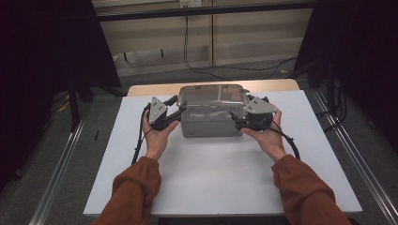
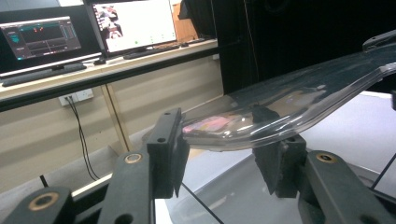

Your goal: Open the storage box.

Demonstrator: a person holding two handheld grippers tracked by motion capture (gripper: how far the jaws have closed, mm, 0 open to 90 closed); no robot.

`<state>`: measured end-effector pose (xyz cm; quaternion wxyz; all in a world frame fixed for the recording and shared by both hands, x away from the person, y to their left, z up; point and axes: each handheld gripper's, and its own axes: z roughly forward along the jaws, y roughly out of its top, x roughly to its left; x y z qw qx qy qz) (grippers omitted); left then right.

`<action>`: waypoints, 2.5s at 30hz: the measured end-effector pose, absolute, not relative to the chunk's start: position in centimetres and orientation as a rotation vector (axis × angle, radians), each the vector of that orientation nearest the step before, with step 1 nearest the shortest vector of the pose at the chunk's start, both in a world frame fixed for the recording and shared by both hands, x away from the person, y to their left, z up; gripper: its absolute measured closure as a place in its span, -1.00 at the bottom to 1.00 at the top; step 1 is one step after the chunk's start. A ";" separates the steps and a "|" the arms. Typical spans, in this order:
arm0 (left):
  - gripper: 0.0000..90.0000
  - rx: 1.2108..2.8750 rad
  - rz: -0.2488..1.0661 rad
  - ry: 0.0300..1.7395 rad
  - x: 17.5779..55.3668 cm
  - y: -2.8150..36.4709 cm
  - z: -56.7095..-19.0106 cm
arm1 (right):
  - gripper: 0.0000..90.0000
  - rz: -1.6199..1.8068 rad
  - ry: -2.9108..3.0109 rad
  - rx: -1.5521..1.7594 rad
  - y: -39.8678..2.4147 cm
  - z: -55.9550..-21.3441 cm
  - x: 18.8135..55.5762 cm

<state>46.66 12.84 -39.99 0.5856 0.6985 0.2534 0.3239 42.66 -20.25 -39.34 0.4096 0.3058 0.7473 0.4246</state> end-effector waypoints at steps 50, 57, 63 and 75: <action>0.02 1.630 0.776 0.602 49.4 12.9 -38.2 | 0.26 1.343 1.754 0.808 -22.5 -37.6 45.9; 0.01 1.640 0.796 0.605 50.3 12.8 -37.9 | 0.28 1.348 1.758 0.810 -22.6 -37.0 46.2; 0.10 1.644 0.816 0.584 50.9 12.6 -37.7 | 0.29 1.361 1.749 0.814 -22.6 -36.7 46.6; 0.25 1.659 0.812 0.566 51.8 11.8 -37.9 | 0.29 1.387 1.728 0.820 -22.8 -36.5 47.1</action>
